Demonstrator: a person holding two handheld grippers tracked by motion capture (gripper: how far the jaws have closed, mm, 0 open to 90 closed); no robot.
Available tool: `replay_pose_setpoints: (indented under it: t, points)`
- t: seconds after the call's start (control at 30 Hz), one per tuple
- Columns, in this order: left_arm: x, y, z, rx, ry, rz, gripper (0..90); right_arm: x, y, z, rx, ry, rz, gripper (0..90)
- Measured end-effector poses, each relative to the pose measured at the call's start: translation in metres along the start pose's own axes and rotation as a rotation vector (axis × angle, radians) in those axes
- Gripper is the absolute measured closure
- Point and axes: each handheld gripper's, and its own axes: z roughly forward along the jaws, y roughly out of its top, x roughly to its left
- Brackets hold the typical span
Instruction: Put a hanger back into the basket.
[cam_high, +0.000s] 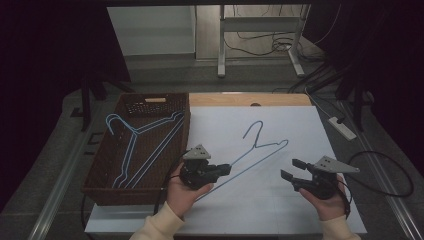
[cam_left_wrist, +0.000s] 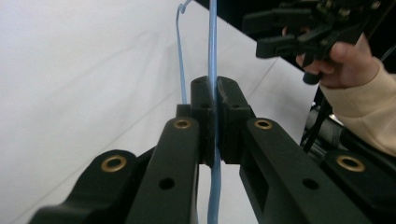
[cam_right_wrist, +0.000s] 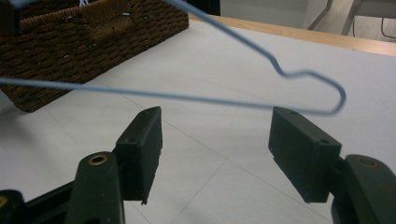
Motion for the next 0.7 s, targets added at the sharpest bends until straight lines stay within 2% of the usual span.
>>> replay_pose_setpoints:
  t: [0.4,0.47,0.5,0.57,0.6,0.7]
  points:
    - [0.010,0.015,-0.057,-0.130,0.015,-0.006,86.3,-0.001,-0.002,0.004,0.024,0.000,-0.009,36.0]
    - [0.013,0.017,-0.072,-0.154,0.025,-0.001,86.3,-0.001,-0.003,0.006,0.028,0.002,-0.009,36.0]
    - [0.013,0.017,-0.072,-0.154,0.025,-0.001,86.3,-0.001,-0.003,0.006,0.028,0.002,-0.009,36.0]
    - [0.018,0.018,-0.090,-0.181,0.045,-0.003,86.3,-0.001,-0.003,0.006,0.035,0.002,-0.011,36.0]
    - [0.018,0.018,-0.090,-0.181,0.045,-0.003,86.3,-0.001,-0.003,0.006,0.035,0.002,-0.011,36.0]
    - [0.024,0.017,-0.108,-0.209,0.072,-0.007,86.3,-0.001,-0.003,0.007,0.039,0.000,-0.014,36.0]
